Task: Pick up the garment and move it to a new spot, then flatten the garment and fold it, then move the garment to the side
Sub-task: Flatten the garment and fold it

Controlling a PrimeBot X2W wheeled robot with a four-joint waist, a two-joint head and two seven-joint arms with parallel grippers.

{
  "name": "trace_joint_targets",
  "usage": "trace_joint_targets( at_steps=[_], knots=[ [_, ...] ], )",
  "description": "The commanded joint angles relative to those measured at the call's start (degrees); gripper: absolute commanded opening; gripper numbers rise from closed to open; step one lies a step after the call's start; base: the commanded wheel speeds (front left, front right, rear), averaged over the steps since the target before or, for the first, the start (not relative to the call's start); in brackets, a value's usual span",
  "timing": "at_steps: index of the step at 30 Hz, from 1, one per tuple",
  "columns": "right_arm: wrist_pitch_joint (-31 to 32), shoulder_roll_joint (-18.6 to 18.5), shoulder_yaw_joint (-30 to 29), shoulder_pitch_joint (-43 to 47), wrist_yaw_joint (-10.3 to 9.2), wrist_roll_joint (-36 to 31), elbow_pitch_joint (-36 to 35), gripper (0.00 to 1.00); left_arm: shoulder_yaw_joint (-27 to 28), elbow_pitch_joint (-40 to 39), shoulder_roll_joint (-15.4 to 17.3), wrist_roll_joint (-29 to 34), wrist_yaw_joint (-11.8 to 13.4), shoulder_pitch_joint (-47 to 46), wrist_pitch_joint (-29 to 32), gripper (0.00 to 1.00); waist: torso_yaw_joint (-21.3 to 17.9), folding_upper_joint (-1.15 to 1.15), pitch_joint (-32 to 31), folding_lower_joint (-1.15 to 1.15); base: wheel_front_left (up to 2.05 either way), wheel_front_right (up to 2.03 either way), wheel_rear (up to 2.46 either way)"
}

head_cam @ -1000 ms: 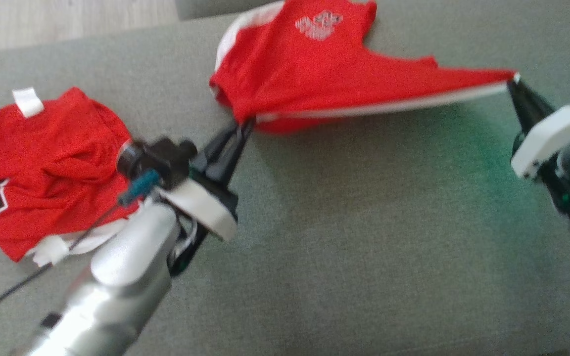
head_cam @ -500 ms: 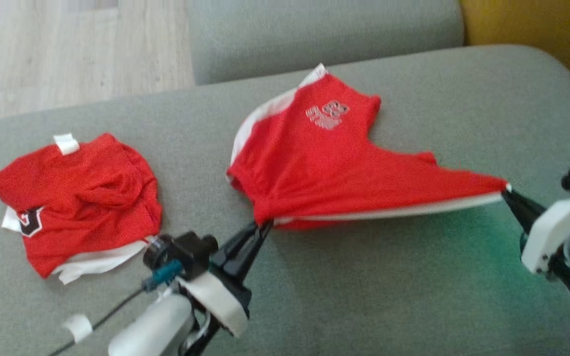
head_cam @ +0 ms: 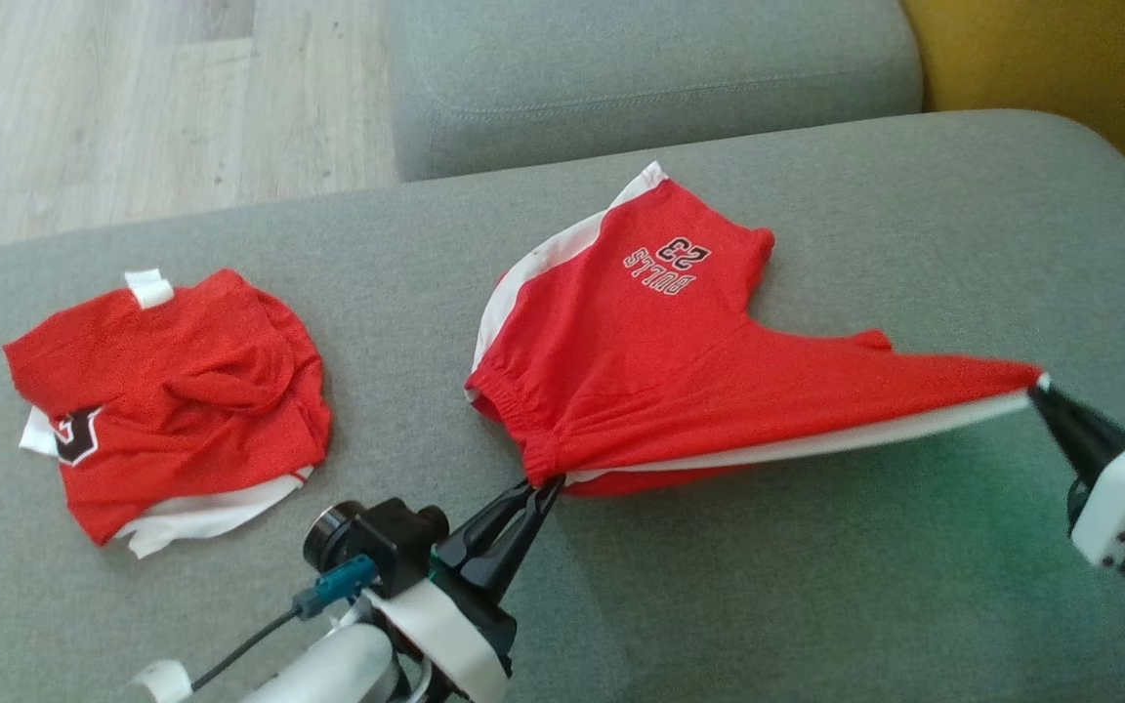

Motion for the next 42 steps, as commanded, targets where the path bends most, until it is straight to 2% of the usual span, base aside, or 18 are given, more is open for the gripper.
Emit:
trace_joint_targets(
  at_steps=[1,11,18,26,40,41,42],
  knots=[
    [-1.2,-1.9,-1.7,-1.6,-0.05,-1.8,-2.2,0.00,2.3,-1.8,1.5,-0.2,0.5,-2.9,0.1,0.00,0.3,0.00,0.6,0.00,0.00,0.00,0.00],
    [1.8,1.5,-8.5,-10.0,-0.05,-10.4,-4.9,0.00,4.8,-1.2,0.1,-0.4,1.3,-9.8,0.6,0.00,4.2,0.00,8.6,0.00,0.00,0.00,0.00],
    [5.7,4.2,-8.7,-21.7,-0.05,-14.2,-1.9,0.00,6.3,1.8,-1.4,-0.3,0.9,-16.7,0.7,0.00,7.3,0.00,15.5,0.00,0.00,0.00,0.00],
    [7.9,4.4,-4.8,-32.8,-0.05,-16.4,4.1,0.00,5.6,5.8,-4.3,0.8,-0.1,-23.9,0.5,0.00,10.8,0.00,21.3,0.00,0.00,0.00,0.00],
    [5.6,3.8,4.3,-46.6,-0.05,-16.3,17.2,0.00,4.2,14.7,-10.4,1.4,-0.7,-30.7,-0.8,0.00,17.1,0.00,27.8,0.00,0.00,0.00,0.00],
    [4.7,3.4,5.1,-47.4,-0.05,-16.8,17.8,0.13,4.0,15.1,-10.8,1.2,-0.8,-31.0,-0.8,0.16,17.4,0.00,28.1,0.00,0.00,0.00,0.00],
    [4.3,3.3,5.7,-48.0,-0.05,-16.8,18.9,1.00,3.9,15.5,-11.1,1.1,-0.9,-31.3,-0.9,0.73,17.6,0.00,28.2,0.00,0.00,0.00,0.00]
  ],
)
